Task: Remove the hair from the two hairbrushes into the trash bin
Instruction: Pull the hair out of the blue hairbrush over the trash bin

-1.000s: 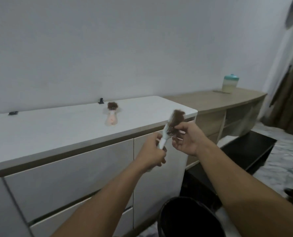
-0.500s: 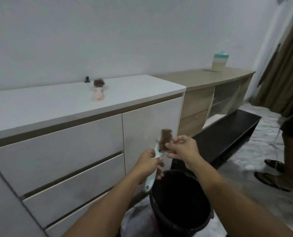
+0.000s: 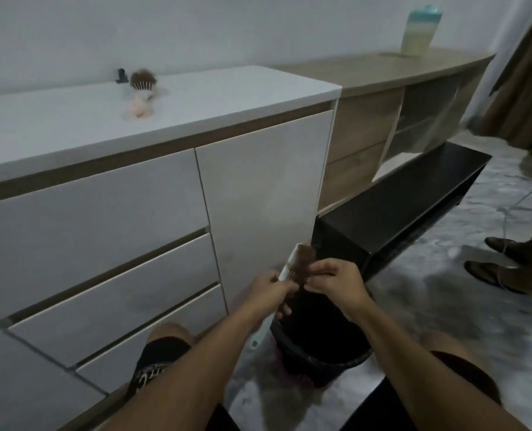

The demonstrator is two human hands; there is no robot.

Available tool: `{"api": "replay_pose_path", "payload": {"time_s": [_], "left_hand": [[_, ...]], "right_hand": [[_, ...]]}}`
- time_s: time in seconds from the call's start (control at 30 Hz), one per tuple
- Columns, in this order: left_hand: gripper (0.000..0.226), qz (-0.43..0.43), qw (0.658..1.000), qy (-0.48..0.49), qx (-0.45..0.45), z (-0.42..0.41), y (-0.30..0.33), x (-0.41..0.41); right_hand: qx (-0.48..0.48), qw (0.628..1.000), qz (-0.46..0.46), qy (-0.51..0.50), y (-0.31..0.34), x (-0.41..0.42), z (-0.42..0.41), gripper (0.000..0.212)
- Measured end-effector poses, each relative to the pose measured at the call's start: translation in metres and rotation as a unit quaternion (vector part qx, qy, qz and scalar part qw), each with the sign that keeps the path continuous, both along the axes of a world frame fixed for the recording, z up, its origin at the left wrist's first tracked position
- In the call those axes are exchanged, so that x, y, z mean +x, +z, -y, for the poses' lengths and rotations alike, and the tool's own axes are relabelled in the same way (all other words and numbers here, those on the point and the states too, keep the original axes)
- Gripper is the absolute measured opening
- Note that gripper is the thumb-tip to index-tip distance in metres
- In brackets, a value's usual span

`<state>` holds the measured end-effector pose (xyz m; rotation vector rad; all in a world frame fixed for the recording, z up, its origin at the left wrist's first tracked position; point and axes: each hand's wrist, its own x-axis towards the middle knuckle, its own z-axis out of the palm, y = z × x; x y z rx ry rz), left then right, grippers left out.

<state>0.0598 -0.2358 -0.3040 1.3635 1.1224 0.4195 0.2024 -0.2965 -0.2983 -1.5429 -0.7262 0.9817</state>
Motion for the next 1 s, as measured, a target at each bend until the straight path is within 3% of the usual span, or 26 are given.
{"api": "replay_pose_path", "payload": {"time_s": [0.13,0.23,0.37,0.57,0.67,0.83,0.9,1.0], "left_hand": [[0.035,-0.040,0.999,-0.020,0.003,0.007,-0.014,0.008],[0.048,-0.045,0.998,-0.032,-0.002,0.011,-0.024,0.014],[0.050,-0.057,0.998,-0.041,0.001,0.015,-0.035,0.021],[0.045,-0.095,0.994,-0.049,-0.011,0.013,-0.048,0.025],[0.042,-0.108,0.993,-0.052,-0.005,0.012,-0.052,0.027],[0.038,-0.135,0.989,-0.066,0.008,0.011,-0.055,0.028],[0.037,-0.140,0.988,-0.071,0.012,0.012,-0.055,0.028],[0.036,-0.144,0.986,-0.081,0.014,0.014,-0.057,0.027]], "right_hand": [[0.002,0.998,-0.023,-0.052,-0.022,0.005,0.009,0.029],[-0.011,0.998,0.020,-0.063,-0.029,0.008,0.014,0.030],[-0.029,0.995,0.075,-0.056,-0.042,0.017,0.023,0.031],[-0.039,0.999,0.028,-0.012,-0.047,0.032,0.027,0.027],[-0.051,0.994,0.098,-0.013,-0.049,0.036,0.026,0.030],[-0.050,0.958,0.270,0.087,-0.052,0.042,0.025,0.058],[-0.058,0.939,0.313,0.130,-0.053,0.042,0.025,0.051],[-0.065,0.925,0.348,0.135,-0.051,0.041,0.024,0.024]]}}
